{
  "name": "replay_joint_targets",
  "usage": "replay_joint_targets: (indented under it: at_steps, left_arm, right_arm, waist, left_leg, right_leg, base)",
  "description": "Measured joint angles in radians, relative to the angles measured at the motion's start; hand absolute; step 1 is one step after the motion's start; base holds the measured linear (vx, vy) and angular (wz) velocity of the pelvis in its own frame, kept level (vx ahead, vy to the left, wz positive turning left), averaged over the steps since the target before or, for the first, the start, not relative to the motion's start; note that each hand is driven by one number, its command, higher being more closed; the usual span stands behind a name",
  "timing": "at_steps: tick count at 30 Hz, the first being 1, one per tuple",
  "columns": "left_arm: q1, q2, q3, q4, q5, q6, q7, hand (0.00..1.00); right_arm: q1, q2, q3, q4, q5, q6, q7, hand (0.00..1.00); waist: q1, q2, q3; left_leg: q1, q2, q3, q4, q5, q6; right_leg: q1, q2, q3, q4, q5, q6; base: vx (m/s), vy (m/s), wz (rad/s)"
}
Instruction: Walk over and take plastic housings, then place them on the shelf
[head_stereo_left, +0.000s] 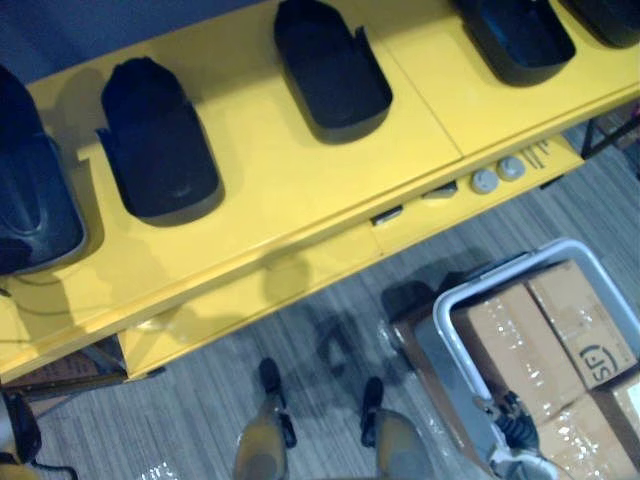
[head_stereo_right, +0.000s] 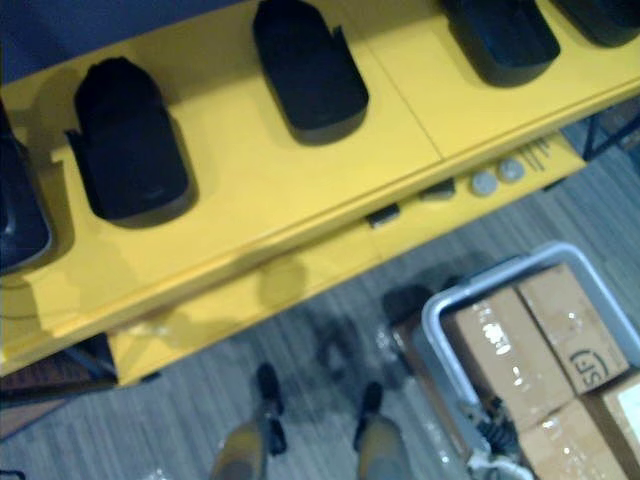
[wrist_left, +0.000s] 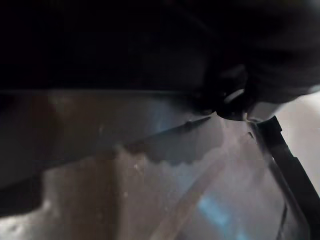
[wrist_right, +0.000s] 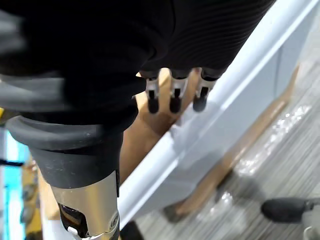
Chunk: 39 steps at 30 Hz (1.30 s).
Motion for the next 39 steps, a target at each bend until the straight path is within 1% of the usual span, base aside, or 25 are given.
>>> replay_joint_targets:
  at_steps: [1,2,4,7,9,10,13,15,19,21,22,27,30,32,35,36,39]
  left_arm:
    - [-0.003,0.01,0.0,0.006,0.014,0.003,-0.008,1.0]
    - [-0.018,0.028,0.0,0.021,0.027,0.01,-0.017,1.0]
    - [-0.039,0.051,-0.001,0.034,0.062,0.02,-0.027,1.0]
    - [-0.081,0.059,-0.006,0.038,0.098,0.034,-0.028,1.0]
    - [-0.116,0.061,-0.033,0.062,0.104,0.041,-0.033,1.0]
    - [-0.12,0.062,-0.034,0.063,0.128,0.045,-0.034,1.0]
    - [-0.127,0.086,-0.04,0.066,0.16,0.059,-0.035,1.0]
    - [-0.171,0.108,-0.065,0.083,0.183,0.069,-0.035,1.0]
    - [-0.202,0.119,-0.069,0.084,0.218,0.079,-0.045,1.0]
    - [-0.203,0.121,-0.069,0.088,0.222,0.081,-0.052,1.0]
    - [-0.204,0.129,-0.068,0.096,0.25,0.081,-0.059,1.0]
    - [-0.195,0.172,-0.058,0.108,0.313,0.083,-0.076,1.0]
    - [-0.193,0.178,-0.05,0.111,0.328,0.083,-0.077,1.0]
    - [-0.193,0.18,-0.027,0.123,0.336,0.083,-0.084,1.0]
    - [-0.193,0.183,-0.027,0.136,0.357,0.083,-0.094,1.0]
    - [-0.193,0.184,-0.027,0.139,0.367,0.082,-0.097,0.0]
    - [-0.193,0.2,-0.026,0.141,0.368,0.083,-0.108,0.0]
  right_arm:
    - [-0.006,0.0,0.002,0.0,0.0,0.0,0.0,0.0]
    - [-0.018,-0.001,0.007,-0.001,0.001,0.0,-0.001,0.0]
    - [-0.038,-0.002,0.01,-0.001,0.001,0.0,-0.003,0.0]
    - [-0.048,-0.01,0.011,0.0,0.003,-0.004,-0.002,0.0]
    - [-0.051,-0.01,0.018,0.001,0.014,-0.004,-0.003,0.0]
    - [-0.052,-0.01,0.019,0.002,0.019,-0.004,-0.003,0.0]
    - [-0.061,-0.009,0.021,0.011,0.019,-0.004,-0.002,0.0]
    - [-0.063,-0.009,0.021,0.012,0.019,-0.004,-0.002,0.0]
    - [-0.073,-0.009,0.021,0.013,0.019,-0.004,-0.003,0.0]
    - [-0.073,-0.009,0.021,0.014,0.019,-0.004,-0.003,0.0]
    - [-0.076,-0.009,0.021,0.018,0.019,-0.004,-0.003,0.0]
    - [-0.088,-0.005,0.02,0.046,0.019,-0.004,-0.003,0.0]
    - [-0.091,-0.003,0.018,0.051,0.019,-0.004,-0.005,0.0]
    - [-0.093,-0.003,0.018,0.051,0.019,-0.004,-0.006,0.0]
    - [-0.093,-0.003,0.018,0.053,0.019,-0.005,-0.006,0.0]
    - [-0.093,-0.003,0.018,0.054,0.019,-0.005,-0.006,0.0]
    - [-0.093,-0.002,0.018,0.055,0.018,-0.005,-0.007,0.0]
  waist:
    - [0.0,-0.002,0.009]
    - [0.002,-0.002,0.028]
    - [0.006,-0.003,0.054]
    - [0.004,0.001,0.071]
    - [0.004,0.0,0.072]
    - [0.004,0.0,0.072]
    - [0.004,-0.011,0.08]
    - [0.007,-0.021,0.09]
    - [0.008,-0.027,0.109]
    - [0.008,-0.027,0.109]
    - [0.008,-0.027,0.109]
    - [0.009,-0.026,0.11]
    - [0.017,-0.024,0.111]
    - [0.018,-0.024,0.111]
    - [0.019,-0.023,0.111]
    - [0.019,-0.023,0.111]
    - [0.019,-0.023,0.111]
  left_leg:
    - [-0.001,0.002,0.0,0.007,-0.002,0.001]
    - [-0.016,0.009,0.001,0.045,-0.02,0.0]
    - [-0.023,0.017,0.005,0.076,-0.035,-0.002]
    - [-0.039,0.022,0.004,0.09,-0.039,0.0]
    - [-0.045,0.025,0.002,0.09,-0.039,0.0]
    - [-0.05,0.027,0.002,0.09,-0.039,0.0]
    - [-0.053,0.032,0.004,0.09,-0.038,-0.001]
    - [-0.054,0.034,0.003,0.09,-0.038,-0.001]
    - [-0.055,0.034,0.0,0.091,-0.038,-0.001]
    - [-0.055,0.034,-0.001,0.091,-0.038,-0.001]
    - [-0.055,0.034,-0.002,0.091,-0.038,-0.001]
    - [-0.052,0.031,-0.006,0.09,-0.038,-0.001]
    - [-0.052,0.029,-0.006,0.09,-0.038,-0.001]
    - [-0.053,0.028,-0.006,0.089,-0.038,-0.001]
    - [-0.053,0.028,-0.007,0.089,-0.038,-0.001]
    - [-0.053,0.028,-0.007,0.089,-0.038,-0.001]
    - [-0.053,0.028,-0.008,0.089,-0.038,-0.001]
  right_leg:
    - [0.0,0.001,0.003,0.0,0.0,0.0]
    - [0.001,0.003,0.007,0.0,0.0,0.0]
    - [0.002,0.007,0.018,0.0,-0.001,-0.001]
    - [-0.003,0.011,0.019,-0.003,-0.001,-0.001]
    - [-0.004,0.015,0.019,-0.008,0.0,-0.002]
    - [-0.008,0.017,0.019,-0.012,0.003,-0.003]
    - [-0.011,0.023,0.022,-0.016,0.007,-0.004]
    - [-0.011,0.026,0.023,-0.017,0.007,-0.005]
    - [-0.011,0.026,0.023,-0.018,0.007,-0.005]
    - [-0.01,0.026,0.023,-0.018,0.007,-0.005]
    - [-0.01,0.026,0.022,-0.019,0.008,-0.006]
    - [0.001,0.023,0.015,-0.024,0.008,-0.005]
    - [0.002,0.023,0.015,-0.031,0.013,-0.005]
    - [0.003,0.023,0.015,-0.035,0.016,-0.005]
    - [0.004,0.023,0.014,-0.036,0.016,-0.004]
    - [0.004,0.023,0.013,-0.036,0.017,-0.004]
    - [0.006,0.023,0.012,-0.038,0.017,-0.005]
  base:
    - [0.0,0.0,0.0]
    - [0.0,-0.024,-0.06]
    - [-0.04,-0.022,-0.09]
    - [-0.05,-0.006,0.0]
    - [-0.02,-0.001,0.01]
    - [0.0,0.0,0.0]
    - [0.01,-0.011,-0.03]
    - [0.0,0.0,0.0]
    - [0.0,0.0,0.0]
    - [0.0,0.0,0.0]
    - [0.0,0.0,0.0]
    - [0.0,0.006,0.03]
    - [0.0,0.0,0.0]
    - [0.0,0.0,0.0]
    - [0.0,0.0,0.0]
    - [0.0,0.0,0.0]
    - [0.0,0.0,0.0]
